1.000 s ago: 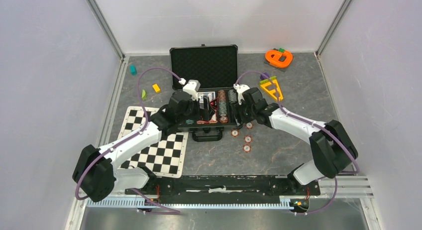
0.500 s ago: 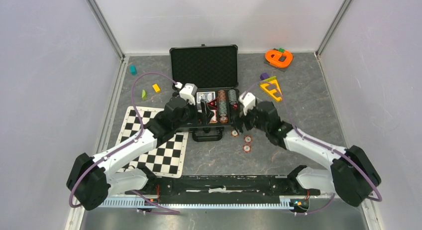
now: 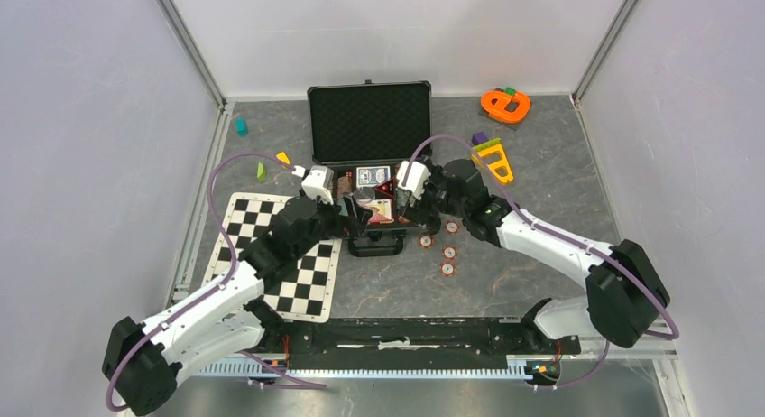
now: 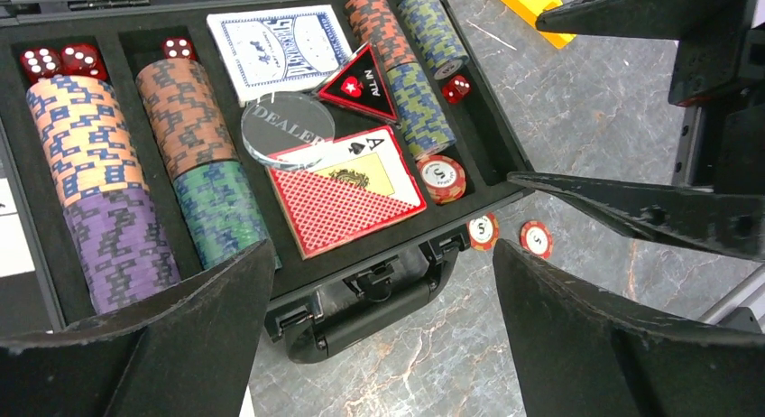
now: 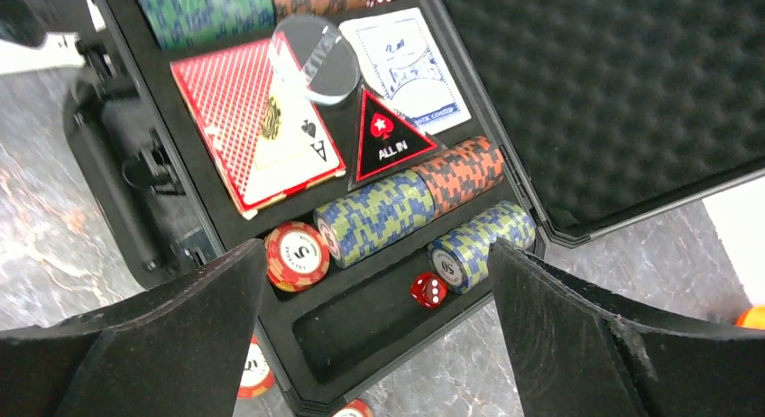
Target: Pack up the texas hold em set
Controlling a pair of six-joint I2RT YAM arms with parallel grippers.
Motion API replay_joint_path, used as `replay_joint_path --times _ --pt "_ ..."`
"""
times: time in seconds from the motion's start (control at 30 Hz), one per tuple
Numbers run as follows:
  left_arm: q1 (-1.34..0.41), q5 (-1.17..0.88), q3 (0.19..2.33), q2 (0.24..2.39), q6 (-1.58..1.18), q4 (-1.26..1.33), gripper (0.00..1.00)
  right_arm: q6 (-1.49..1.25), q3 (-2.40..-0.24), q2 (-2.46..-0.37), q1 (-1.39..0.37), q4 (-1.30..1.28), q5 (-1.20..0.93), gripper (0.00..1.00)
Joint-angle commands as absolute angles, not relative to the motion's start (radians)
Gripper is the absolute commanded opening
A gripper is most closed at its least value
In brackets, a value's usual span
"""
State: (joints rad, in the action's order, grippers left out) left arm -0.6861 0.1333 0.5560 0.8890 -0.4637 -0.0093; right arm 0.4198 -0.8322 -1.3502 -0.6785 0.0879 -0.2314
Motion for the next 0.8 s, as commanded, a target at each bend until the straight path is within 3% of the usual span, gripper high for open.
replay_joint_path --times 0.0,0.37,0.77 --pt "-0.687 0.161 0.524 0.833 -0.506 -0.024 0.96 0.631 -0.863 -1.412 -0.695 0.019 -0.168 0.98" --pt "-0.687 0.169 0.509 0.811 -0.515 -0.031 0.97 0.764 -0.932 -1.536 -0.747 -0.059 -0.01 0.98" --pt "-0.687 0.18 0.512 0.815 -0.507 -0.035 0.98 0.828 -0.995 -1.601 -0.761 -0.136 -0.061 0.98"
